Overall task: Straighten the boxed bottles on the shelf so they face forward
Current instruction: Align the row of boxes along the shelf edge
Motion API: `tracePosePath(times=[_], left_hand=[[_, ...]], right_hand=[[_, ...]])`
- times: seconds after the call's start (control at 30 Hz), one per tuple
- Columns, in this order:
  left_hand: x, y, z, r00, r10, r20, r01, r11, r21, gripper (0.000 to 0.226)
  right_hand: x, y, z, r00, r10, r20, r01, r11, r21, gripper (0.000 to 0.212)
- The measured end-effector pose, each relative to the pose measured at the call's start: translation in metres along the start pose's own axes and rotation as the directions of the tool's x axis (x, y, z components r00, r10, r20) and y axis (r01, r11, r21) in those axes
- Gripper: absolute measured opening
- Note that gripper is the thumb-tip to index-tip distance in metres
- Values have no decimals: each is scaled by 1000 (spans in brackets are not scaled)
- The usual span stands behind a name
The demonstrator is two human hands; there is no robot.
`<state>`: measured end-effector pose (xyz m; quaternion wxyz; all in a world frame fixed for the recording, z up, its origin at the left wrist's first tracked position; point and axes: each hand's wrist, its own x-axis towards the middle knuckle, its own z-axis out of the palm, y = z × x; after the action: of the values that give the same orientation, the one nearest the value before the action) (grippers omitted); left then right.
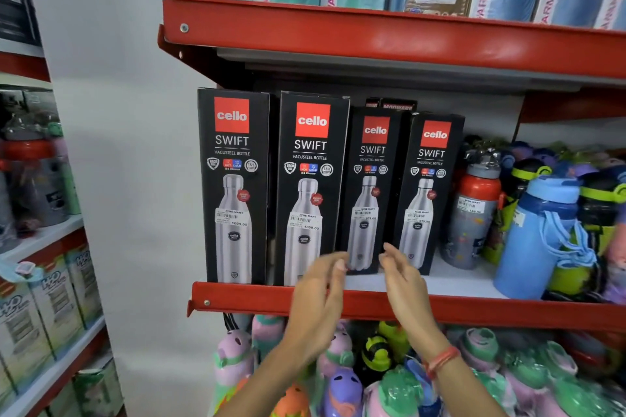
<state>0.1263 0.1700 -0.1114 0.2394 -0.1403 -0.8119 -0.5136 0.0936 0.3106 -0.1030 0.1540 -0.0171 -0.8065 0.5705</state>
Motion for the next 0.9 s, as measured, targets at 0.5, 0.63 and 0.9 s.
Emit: tracePosePath(times=[0.5, 0.63, 0.9], left_hand=[[38, 9, 65, 925, -376, 61, 369, 923, 105, 74], [25, 14, 61, 933, -358, 38, 350, 926, 139, 72], [-4, 20, 47, 953, -302, 25, 297, 947, 119, 69]], right_hand=[[25, 2, -13, 982, 28, 187, -14, 997, -76, 52], [4, 5, -23, 987, -4, 163, 17, 997, -75, 49], [-20, 19, -38, 992, -55, 117, 63, 996, -67, 44]])
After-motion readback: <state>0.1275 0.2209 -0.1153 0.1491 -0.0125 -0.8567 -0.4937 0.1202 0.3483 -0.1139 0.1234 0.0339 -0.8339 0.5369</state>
